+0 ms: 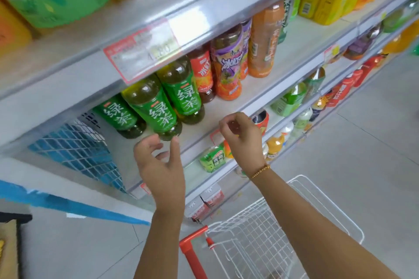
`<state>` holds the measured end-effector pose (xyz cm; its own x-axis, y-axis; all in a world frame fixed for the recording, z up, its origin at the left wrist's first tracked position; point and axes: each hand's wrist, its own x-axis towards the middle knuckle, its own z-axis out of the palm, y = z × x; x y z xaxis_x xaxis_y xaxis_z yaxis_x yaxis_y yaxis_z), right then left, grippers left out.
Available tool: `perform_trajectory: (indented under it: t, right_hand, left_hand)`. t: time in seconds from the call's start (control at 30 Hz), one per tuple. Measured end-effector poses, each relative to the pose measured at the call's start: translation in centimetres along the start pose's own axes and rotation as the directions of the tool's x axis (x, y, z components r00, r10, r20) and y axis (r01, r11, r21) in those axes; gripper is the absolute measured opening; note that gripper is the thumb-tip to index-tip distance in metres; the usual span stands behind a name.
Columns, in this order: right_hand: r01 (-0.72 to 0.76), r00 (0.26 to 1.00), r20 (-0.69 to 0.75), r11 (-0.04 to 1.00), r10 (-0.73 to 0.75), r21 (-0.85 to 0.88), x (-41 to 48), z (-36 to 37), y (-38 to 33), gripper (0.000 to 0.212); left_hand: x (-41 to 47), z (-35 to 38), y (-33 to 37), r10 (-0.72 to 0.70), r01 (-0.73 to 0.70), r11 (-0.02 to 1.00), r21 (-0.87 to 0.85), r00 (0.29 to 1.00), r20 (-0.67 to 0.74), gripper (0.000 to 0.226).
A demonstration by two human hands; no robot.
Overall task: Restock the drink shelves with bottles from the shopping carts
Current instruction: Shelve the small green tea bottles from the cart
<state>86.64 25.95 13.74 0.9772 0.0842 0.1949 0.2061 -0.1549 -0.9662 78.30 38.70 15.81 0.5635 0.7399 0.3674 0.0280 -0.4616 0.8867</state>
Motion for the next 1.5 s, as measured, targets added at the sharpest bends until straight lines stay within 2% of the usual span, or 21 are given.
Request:
perform_trajectory:
  t: [0.03, 0.1, 0.17, 0.23, 0.3, 0.37, 0.43, 0.5, 0.53, 0.57, 0.63, 0.8, 0.9, 1.0, 1.07, 1.2, 1.23, 1.33, 1.43, 1.47, 1.5]
  right_hand:
    - [-0.037, 0.999, 0.014, 0.999, 0.038, -0.023, -1.2, -1.7, 1.3, 0.01]
    - [-0.174, 0.98, 0.076, 0.98, 0.181, -0.093, -3.8, -5.4, 5.3, 0.016]
    - [-0.385, 0.91, 0.059, 0.891, 0.409, -0.239, -6.2, -8.9, 11.0, 0.019]
    - [-0.61, 0.77, -0.048, 0.712, 0.636, -0.348, -8.5, -12.4, 17.9, 0.016]
    - [-0.739, 0.599, -0.133, 0.48, 0.79, -0.474, -11.0, -15.8, 24.1, 0.006]
    - [-0.769, 0.48, -0.176, 0.315, 0.86, -0.557, -13.2, -18.2, 29.4, 0.012]
    - [-0.865, 0.341, -0.182, 0.231, 0.923, -0.446, -15.2, -19.2, 33.2, 0.006]
    - [-0.985, 0.158, -0.149, 0.146, 0.976, -0.089, -16.5, -18.9, 35.7, 0.013]
    - [-0.973, 0.061, -0.131, 0.088, 0.99, 0.212, -17.1, -18.4, 37.0, 0.016]
    - [-0.872, -0.021, -0.089, 0.025, 0.996, 0.488, -17.5, -18.0, 38.0, 0.017]
    - [-0.603, -0.1, 0.015, -0.073, 0.995, 0.794, -17.6, -17.2, 39.5, 0.021]
    - [-0.22, -0.058, 0.063, -0.074, 0.996, 0.973, -16.2, -15.6, 42.5, 0.051]
    - [-0.193, -0.146, -0.023, -0.005, 0.989, 0.981, -15.0, -14.8, 42.9, 0.064]
    - [-0.237, -0.193, -0.105, 0.057, 0.976, 0.97, -14.0, -14.6, 40.9, 0.055]
    - [-0.355, -0.195, -0.161, 0.083, 0.968, 0.931, -14.1, -14.3, 38.5, 0.045]
    - [-0.667, -0.096, -0.369, 0.216, 0.924, 0.713, -16.4, -13.4, 32.9, 0.05]
    - [-0.715, -0.037, -0.414, 0.265, 0.909, 0.647, -16.7, -13.4, 31.3, 0.05]
    - [-0.812, 0.286, -0.374, 0.43, 0.882, 0.395, -17.0, -13.7, 25.9, 0.05]
    - [-0.771, 0.587, -0.268, 0.629, 0.764, 0.101, -15.5, -14.4, 20.1, 0.052]
    - [-0.731, 0.665, -0.207, 0.682, 0.718, 0.021, -14.5, -14.8, 18.1, 0.05]
    - [-0.675, 0.734, -0.138, 0.736, 0.665, -0.045, -13.3, -15.1, 16.1, 0.048]
  left_hand:
    - [-2.1, 0.1, 0.4, 0.052, -0.052, 0.999, 0.0, 0.997, 0.061, 0.019]
    - [-6.4, 1.2, -0.1, 0.052, -0.06, 0.998, 0.015, 0.942, 0.331, 0.018]
    - [-9.8, 3.6, -2.3, -0.043, -0.015, 0.996, 0.088, 0.785, 0.618, 0.021]
    - [-12.5, 6.3, -6.3, -0.139, -0.023, 0.979, 0.201, 0.643, 0.753, 0.021]
    - [-14.6, 8.4, -10.5, -0.185, -0.104, 0.948, 0.301, 0.591, 0.785, 0.026]
    - [-16.1, 9.8, -14.0, -0.208, -0.173, 0.916, 0.362, 0.567, 0.797, 0.035]
    - [-17.7, 10.7, -16.7, -0.244, -0.194, 0.895, 0.402, 0.542, 0.804, 0.04]
    - [-19.3, 11.3, -18.6, -0.284, -0.193, 0.882, 0.43, 0.511, 0.811, 0.041]
    - [-20.2, 11.5, -19.0, -0.295, -0.197, 0.877, 0.437, 0.496, 0.816, 0.041]
    - [-21.0, 11.5, -19.4, -0.291, -0.215, 0.873, 0.438, 0.49, 0.822, 0.04]
    - [-22.1, 11.5, -19.9, -0.241, -0.26, 0.872, 0.414, 0.508, 0.827, 0.039]
    - [-22.9, 10.5, -21.2, -0.056, -0.312, 0.9, 0.303, 0.607, 0.793, 0.031]
    - [-23.0, 10.1, -21.5, 0.005, -0.367, 0.89, 0.269, 0.6, 0.8, 0.03]
    - [-22.8, 10.2, -21.0, -0.056, -0.312, 0.904, 0.294, 0.594, 0.802, 0.032]
    - [-22.6, 10.4, -20.3, -0.165, -0.256, 0.898, 0.358, 0.557, 0.814, 0.036]
    - [-21.4, 11.5, -17.8, -0.428, -0.193, 0.818, 0.541, 0.423, 0.799, 0.047]
    - [-21.0, 11.8, -16.9, -0.471, -0.206, 0.795, 0.571, 0.384, 0.794, 0.049]
    - [-19.9, 12.1, -13.8, -0.483, -0.166, 0.818, 0.55, 0.321, 0.815, 0.056]
    - [-19.7, 11.8, -10.3, -0.41, -0.098, 0.893, 0.44, 0.226, 0.883, 0.067]
    - [-19.7, 11.5, -9.2, -0.385, -0.085, 0.907, 0.413, 0.233, 0.893, 0.066]
    - [-19.7, 11.0, -8.2, -0.355, -0.049, 0.922, 0.384, 0.291, 0.888, 0.061]
